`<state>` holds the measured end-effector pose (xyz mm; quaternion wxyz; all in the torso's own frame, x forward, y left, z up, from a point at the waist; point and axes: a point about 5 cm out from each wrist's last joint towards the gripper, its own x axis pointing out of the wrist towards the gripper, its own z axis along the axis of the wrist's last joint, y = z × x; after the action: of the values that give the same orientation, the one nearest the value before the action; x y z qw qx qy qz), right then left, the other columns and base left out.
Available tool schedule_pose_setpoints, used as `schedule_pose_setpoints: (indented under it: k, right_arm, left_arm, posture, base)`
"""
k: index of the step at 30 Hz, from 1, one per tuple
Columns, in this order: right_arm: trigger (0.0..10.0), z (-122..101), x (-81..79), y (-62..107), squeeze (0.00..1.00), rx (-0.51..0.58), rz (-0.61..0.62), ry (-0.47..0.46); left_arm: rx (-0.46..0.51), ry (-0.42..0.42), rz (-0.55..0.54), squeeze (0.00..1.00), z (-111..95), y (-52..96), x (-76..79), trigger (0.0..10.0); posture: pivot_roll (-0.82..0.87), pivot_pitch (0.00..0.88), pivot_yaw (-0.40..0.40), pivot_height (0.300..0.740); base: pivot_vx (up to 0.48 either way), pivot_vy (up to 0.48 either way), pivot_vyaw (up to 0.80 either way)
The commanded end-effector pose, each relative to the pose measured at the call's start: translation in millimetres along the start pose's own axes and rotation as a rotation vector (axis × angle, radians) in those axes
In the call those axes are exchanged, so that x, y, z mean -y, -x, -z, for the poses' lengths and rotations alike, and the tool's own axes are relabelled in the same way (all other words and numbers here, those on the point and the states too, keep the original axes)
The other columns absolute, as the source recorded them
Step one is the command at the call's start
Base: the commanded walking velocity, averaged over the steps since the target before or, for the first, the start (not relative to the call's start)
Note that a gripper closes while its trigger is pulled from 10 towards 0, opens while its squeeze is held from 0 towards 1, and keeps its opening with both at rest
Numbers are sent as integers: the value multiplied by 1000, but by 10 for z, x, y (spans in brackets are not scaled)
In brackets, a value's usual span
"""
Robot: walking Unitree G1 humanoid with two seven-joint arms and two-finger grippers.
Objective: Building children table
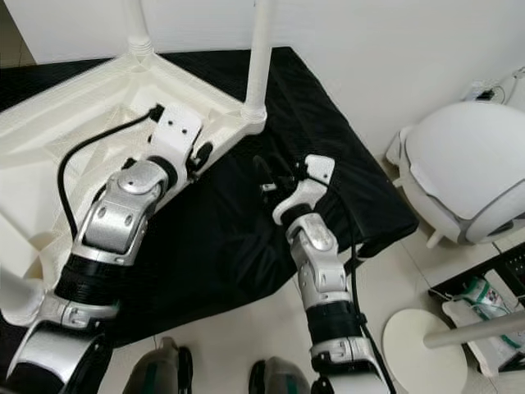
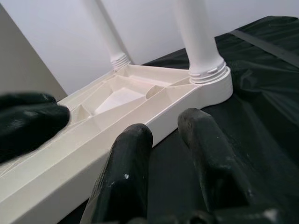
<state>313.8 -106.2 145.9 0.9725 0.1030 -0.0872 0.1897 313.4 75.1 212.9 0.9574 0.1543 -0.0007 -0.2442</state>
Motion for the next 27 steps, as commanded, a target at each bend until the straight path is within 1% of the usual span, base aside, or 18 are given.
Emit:
schedule_pose_setpoints:
  k: [1,2,3,4,6,7,9,11,14,15,16,18,20,21,22,23,26,27]
  right_arm:
    - [10000,69,18,-6,0,-43,29,-3]
    - [10000,69,18,-6,0,-43,29,-3]
    - [10000,82,24,-22,0,-54,44,-7]
    - [10000,109,44,-57,0,-67,82,2]
    - [10000,132,65,-92,0,-78,120,17]
    - [10000,132,65,-92,0,-78,120,17]
    - [10000,186,95,-171,0,-112,176,17]
    - [10000,209,102,-279,0,-134,215,39]
    - [10000,208,102,-300,0,-136,220,45]
    - [10000,191,97,-385,0,-148,207,38]
    - [10000,191,97,-385,0,-148,207,38]
    - [10000,190,113,-452,0,-177,208,38]
    - [10000,190,113,-452,0,-177,208,38]
    - [10000,172,132,-509,0,-187,211,44]
    - [10000,172,132,-509,0,-187,211,44]
    - [10000,147,149,-563,0,-193,217,49]
    - [10000,118,168,-617,0,-200,226,52]
    - [10000,85,178,-671,0,-202,232,57]
  left_arm:
    - [63,-14,126,0,-70,138,119,10000]
    - [63,-14,126,0,-70,138,119,10000]
    - [71,-20,160,0,-66,203,143,10000]
    - [67,-29,208,0,-33,304,165,10000]
    - [64,-41,252,0,5,397,186,10000]
    - [64,-41,252,0,5,397,186,10000]
    - [41,-26,273,0,63,491,177,10000]
    - [16,4,253,0,98,560,146,10000]
    - [12,10,246,0,102,572,141,10000]
    - [-14,26,216,0,127,596,125,10000]
    - [-14,26,216,0,127,596,125,10000]
    - [-36,33,194,0,153,612,115,10000]
    - [-36,33,194,0,153,612,115,10000]
    - [-42,45,197,0,160,632,125,10000]
    - [-42,45,197,0,160,632,125,10000]
    - [-44,50,208,0,157,655,150,10000]
    - [-46,61,218,0,152,684,176,10000]
    - [-46,69,235,0,137,726,207,10000]
  posture:
    - [20,29,-52,740]
    - [20,29,-52,740]
    - [20,29,-52,740]
    - [36,31,-57,740]
    - [39,32,-59,740]
    - [39,32,-59,740]
    - [58,35,-67,740]
    - [73,40,-71,740]
    - [77,43,-73,740]
    - [95,55,-82,740]
    - [95,55,-82,740]
    - [95,55,-82,740]
    - [95,55,-82,740]
    - [102,70,-85,740]
    - [102,70,-85,740]
    - [109,85,-87,740]
    - [120,106,-89,740]
    - [132,134,-92,740]
  base:
    - [0,0,0]
    - [0,0,0]
    - [0,0,0]
    - [0,0,0]
    - [0,0,0]
    - [0,0,0]
    - [0,0,0]
    - [0,0,0]
    - [0,0,0]
    - [0,0,0]
    - [0,0,0]
    - [0,0,0]
    - [0,0,0]
    - [0,0,0]
    - [0,0,0]
    - [0,0,0]
    - [0,0,0]
    - [0,0,0]
